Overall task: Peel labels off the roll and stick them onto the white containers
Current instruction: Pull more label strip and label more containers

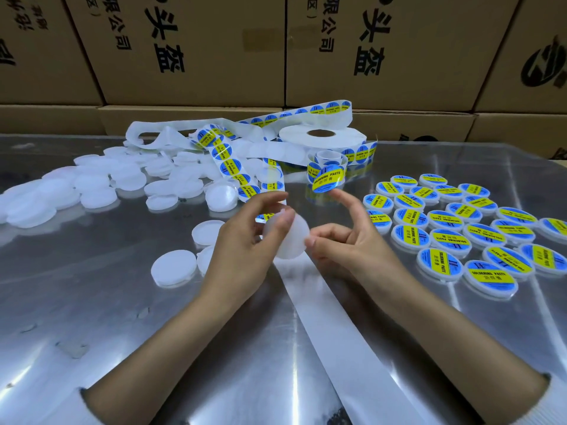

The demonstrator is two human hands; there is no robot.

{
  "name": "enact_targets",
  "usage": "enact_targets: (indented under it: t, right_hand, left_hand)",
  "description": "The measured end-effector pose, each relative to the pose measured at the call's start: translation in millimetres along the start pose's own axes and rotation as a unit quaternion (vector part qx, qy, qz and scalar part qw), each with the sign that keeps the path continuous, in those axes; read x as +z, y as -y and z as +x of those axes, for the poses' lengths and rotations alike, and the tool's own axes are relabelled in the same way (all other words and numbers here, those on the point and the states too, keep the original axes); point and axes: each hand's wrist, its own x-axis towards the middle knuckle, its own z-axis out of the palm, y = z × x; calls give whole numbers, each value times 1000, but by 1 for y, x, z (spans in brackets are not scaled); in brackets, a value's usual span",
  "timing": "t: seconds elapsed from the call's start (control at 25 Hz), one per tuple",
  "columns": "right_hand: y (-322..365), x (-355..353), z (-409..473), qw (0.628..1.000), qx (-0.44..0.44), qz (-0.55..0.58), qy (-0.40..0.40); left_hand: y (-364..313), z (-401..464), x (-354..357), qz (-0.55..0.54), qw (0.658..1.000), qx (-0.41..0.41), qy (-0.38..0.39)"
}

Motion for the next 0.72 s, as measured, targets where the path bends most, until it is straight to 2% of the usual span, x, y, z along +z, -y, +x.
enact_targets:
  t: [0.12, 0.28, 0.52, 0.72]
  right_hand:
    - [2, -4, 2, 999, -16, 14, -36]
    - [2, -8, 4, 996, -23, -4, -80]
    - [6, -15, 5, 986, -13, 92, -141]
    - [2, -11, 4, 989, 41, 113, -82]
  left_hand:
    - [1, 4, -3, -80, 988, -129, 15]
    - [2, 5, -10, -176, 955, -223, 91]
    - [9, 6, -13, -269, 916, -284, 85]
    - [9, 4, -11, -307, 897, -303, 94]
